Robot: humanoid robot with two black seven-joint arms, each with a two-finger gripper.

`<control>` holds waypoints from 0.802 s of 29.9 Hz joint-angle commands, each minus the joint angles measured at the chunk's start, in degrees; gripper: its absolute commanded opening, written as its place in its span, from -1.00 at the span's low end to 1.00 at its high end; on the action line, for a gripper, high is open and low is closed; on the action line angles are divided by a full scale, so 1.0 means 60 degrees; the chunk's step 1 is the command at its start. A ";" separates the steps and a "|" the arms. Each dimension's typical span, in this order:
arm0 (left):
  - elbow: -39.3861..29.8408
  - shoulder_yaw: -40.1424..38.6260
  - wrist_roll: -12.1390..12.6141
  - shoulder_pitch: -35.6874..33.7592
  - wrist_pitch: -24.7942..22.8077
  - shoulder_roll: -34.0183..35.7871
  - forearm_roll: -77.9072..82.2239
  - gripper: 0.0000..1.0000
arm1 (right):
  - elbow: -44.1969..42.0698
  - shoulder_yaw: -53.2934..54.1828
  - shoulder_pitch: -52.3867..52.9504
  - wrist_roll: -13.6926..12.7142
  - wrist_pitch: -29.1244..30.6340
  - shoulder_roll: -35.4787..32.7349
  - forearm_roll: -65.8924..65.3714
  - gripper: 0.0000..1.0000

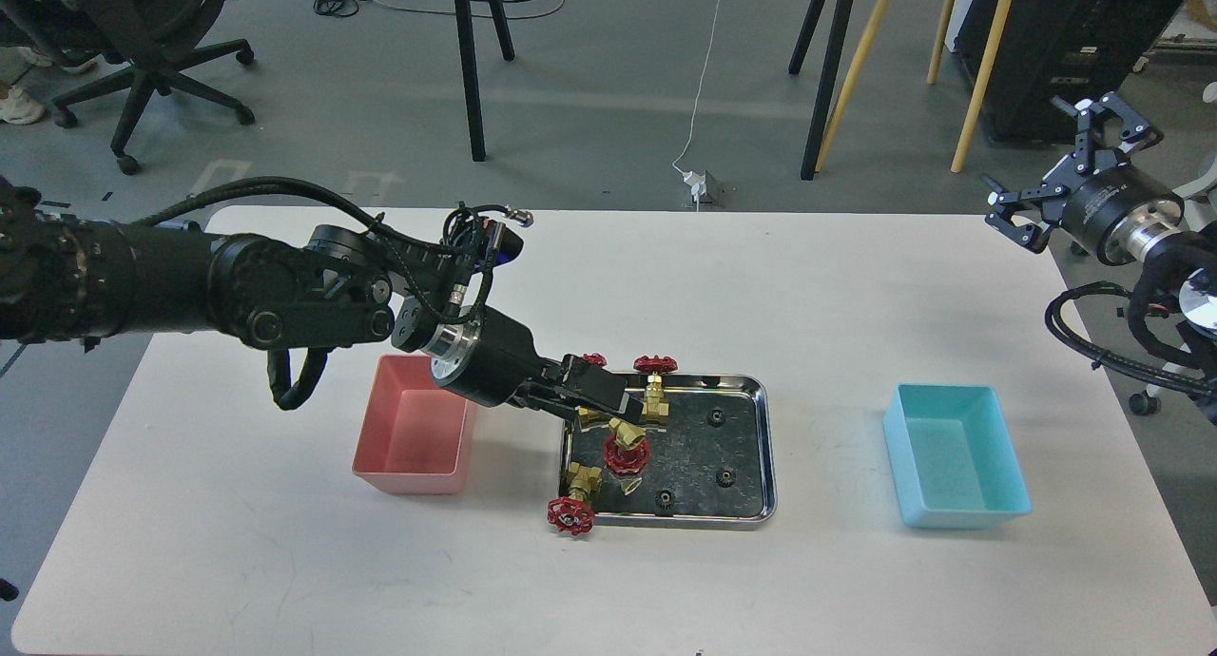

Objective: Place valve in pink box and gear in blue box
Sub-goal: 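Lower the left gripper onto a brass valve with red handwheel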

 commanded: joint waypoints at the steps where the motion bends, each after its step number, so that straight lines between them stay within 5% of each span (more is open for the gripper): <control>1: 0.0375 0.0486 0.0000 0.0052 -0.0007 -0.0380 -0.0427 1.00 | -0.0039 0.0029 0.0054 -0.0076 0.0000 -0.0041 0.0009 0.99; 13: 0.0962 0.1584 0.0000 -0.0094 -0.0007 -0.1449 -0.0751 1.00 | -0.0039 0.0131 -0.0107 -0.0076 0.0000 -0.0349 0.0038 0.99; 18: 0.0320 0.2435 0.0000 -0.0884 -0.0007 -0.1728 -0.0707 1.00 | -0.0463 0.0131 -0.0166 -0.0061 0.0000 -0.0349 0.0053 0.99; 24: -0.1046 0.2582 0.0000 -0.2175 0.1788 -0.2373 -0.0648 1.00 | -0.0845 0.0131 -0.0209 -0.0017 0.0000 -0.0349 0.0053 0.99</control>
